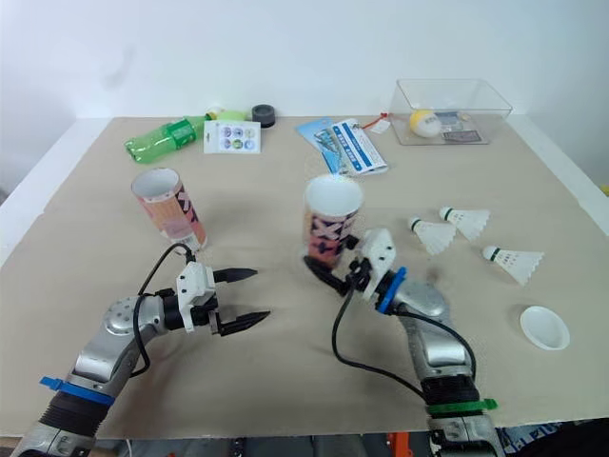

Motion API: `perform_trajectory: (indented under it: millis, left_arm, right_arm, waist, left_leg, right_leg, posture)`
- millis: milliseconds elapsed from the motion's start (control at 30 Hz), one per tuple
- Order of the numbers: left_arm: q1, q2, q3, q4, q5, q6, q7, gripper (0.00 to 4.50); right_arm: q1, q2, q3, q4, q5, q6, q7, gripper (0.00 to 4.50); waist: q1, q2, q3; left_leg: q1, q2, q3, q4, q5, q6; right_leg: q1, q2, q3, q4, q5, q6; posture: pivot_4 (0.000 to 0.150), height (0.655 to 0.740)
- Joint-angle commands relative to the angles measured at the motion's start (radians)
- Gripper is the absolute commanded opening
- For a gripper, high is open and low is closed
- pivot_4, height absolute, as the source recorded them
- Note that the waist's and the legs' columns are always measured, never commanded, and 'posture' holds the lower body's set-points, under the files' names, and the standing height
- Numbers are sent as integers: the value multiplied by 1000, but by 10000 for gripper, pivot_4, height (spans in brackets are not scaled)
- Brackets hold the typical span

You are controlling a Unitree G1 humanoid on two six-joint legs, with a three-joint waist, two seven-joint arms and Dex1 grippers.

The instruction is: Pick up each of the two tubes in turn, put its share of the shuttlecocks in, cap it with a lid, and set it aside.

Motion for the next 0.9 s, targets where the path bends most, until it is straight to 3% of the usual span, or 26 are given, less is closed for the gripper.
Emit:
perform_trajectory:
  millis: [33,433,900]
  left_arm:
    - [-31,-2,-7,-6,-2,-10,-20,45000]
    - [-163,-9,-32,121,7,-41,-106,45000]
    - [-216,-26,-32,189,20,-70,-143,45000]
  right_arm:
    - [-9,-16,-119,-94,-1,-3,-142,37338]
    - [-9,-116,-387,7,-173,-27,-542,37338]
    - [109,-181,-621,114,-253,-16,-817,37338]
  waist:
    - [0,0,0]
    - [0,0,0]
    - [-2,1,0]
  left_leg:
    - [0,0,0,0,0,0]
    - [0,0,1,0,0,0]
    - [1,-1,2,0,0,1]
  right_leg:
    - [0,0,0,0,0,0]
    - [0,0,0,0,0,0]
    - [0,0,2,0,0,0]
  posture:
    - [1500,7400]
    - [1500,7400]
    - [1500,7400]
